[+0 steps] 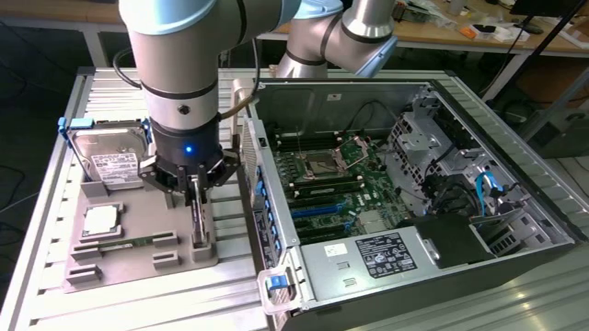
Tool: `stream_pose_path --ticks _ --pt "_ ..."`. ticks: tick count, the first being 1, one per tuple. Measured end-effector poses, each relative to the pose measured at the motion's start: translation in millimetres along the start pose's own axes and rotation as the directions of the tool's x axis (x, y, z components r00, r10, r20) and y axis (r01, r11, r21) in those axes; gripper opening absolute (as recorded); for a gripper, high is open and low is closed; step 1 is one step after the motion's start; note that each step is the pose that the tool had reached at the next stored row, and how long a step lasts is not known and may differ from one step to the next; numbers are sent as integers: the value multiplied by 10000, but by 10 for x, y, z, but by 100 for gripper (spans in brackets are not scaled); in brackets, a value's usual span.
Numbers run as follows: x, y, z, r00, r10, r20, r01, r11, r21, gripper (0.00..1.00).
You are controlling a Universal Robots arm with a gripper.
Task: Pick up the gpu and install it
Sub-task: 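Pick up the gpu and move the gpu toward the slot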
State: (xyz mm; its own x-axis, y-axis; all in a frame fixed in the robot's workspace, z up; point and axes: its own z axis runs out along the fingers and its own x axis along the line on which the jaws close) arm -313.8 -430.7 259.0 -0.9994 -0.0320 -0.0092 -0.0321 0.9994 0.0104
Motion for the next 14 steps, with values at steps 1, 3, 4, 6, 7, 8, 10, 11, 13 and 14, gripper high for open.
stream_pose_path --ticks 1,3,4,6,7,8,10,11,13,14 --pt "0 0 -21 10000 0 -1 0 10000 0 27" --pt "0 1 -54 10000 0 -1 0 10000 1 27" --pt "-1 1 -70 10000 0 -1 0 10000 2 27" --pt "-1 2 -102 10000 0 -1 0 10000 3 27" --pt "-1 2 -122 10000 0 -1 0 10000 4 27" --pt "-1 3 -139 10000 0 -1 0 10000 4 27" --pt "-1 3 -176 10000 0 -1 0 10000 5 27" --pt "-2 4 -279 10000 0 -1 0 10000 8 27" --pt "-3 5 -334 10000 0 0 0 10000 11 27" --pt "-3 5 -351 10000 0 -1 0 10000 12 27"
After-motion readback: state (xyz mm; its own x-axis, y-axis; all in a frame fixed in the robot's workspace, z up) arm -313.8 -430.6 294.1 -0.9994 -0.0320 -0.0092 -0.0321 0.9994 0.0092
